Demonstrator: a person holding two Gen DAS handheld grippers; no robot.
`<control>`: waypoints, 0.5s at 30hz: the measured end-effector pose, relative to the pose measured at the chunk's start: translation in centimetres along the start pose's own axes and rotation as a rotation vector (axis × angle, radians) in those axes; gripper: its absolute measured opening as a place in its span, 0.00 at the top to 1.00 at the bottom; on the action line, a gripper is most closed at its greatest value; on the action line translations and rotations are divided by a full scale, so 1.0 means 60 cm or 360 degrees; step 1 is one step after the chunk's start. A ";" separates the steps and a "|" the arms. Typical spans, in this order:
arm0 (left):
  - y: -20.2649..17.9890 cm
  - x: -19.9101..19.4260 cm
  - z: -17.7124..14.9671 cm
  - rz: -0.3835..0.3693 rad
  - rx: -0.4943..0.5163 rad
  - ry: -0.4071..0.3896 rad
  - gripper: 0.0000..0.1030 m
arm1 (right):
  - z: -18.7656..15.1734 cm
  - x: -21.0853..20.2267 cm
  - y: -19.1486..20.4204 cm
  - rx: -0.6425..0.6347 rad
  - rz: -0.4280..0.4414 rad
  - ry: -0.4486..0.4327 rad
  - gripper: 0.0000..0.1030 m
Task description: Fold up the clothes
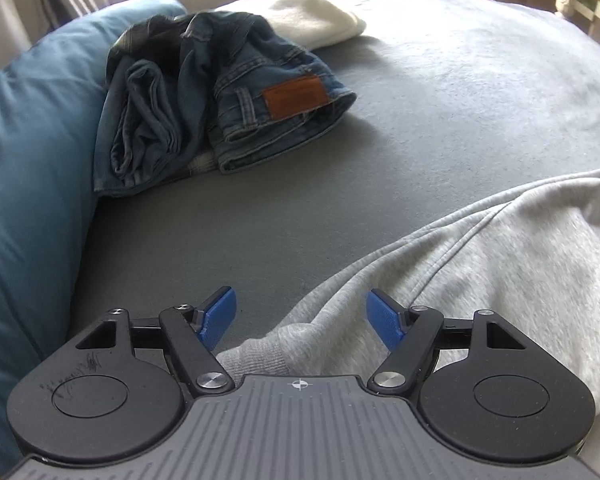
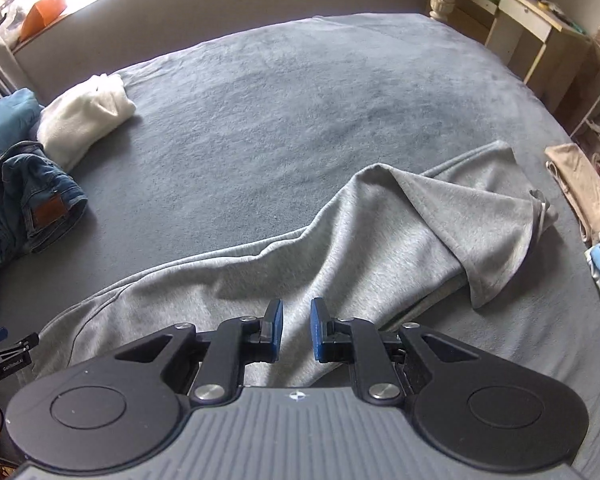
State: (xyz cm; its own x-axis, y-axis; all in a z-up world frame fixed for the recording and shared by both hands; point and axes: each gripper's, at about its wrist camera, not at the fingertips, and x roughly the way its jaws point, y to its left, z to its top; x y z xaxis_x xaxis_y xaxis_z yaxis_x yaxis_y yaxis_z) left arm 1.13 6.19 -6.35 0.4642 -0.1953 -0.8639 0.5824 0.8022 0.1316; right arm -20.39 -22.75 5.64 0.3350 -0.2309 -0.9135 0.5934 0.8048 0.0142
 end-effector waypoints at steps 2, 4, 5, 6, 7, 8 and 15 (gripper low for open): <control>0.001 -0.001 0.001 0.0001 0.0019 0.0003 0.30 | 0.004 -0.009 0.011 -0.0028 -0.0001 -0.0026 0.85; 0.004 -0.002 -0.001 0.0010 0.0031 0.0022 0.31 | 0.010 -0.015 0.015 -0.0027 0.0006 -0.0055 0.85; 0.006 -0.005 -0.001 0.0013 0.0034 0.0036 0.32 | 0.014 -0.017 0.016 -0.0022 0.0012 -0.0070 0.85; 0.007 -0.008 -0.002 0.0014 0.0036 0.0050 0.32 | 0.017 -0.020 0.017 -0.0016 0.0017 -0.0085 0.85; 0.009 -0.012 -0.002 0.0016 0.0038 0.0064 0.32 | 0.021 -0.022 0.018 -0.0010 0.0023 -0.0100 0.85; 0.010 -0.017 -0.002 0.0017 0.0045 0.0073 0.32 | 0.025 -0.024 0.019 -0.0005 0.0029 -0.0115 0.85; 0.008 -0.043 0.016 0.0103 0.0133 0.0047 0.33 | 0.037 -0.025 -0.025 0.0035 0.0085 -0.0176 0.85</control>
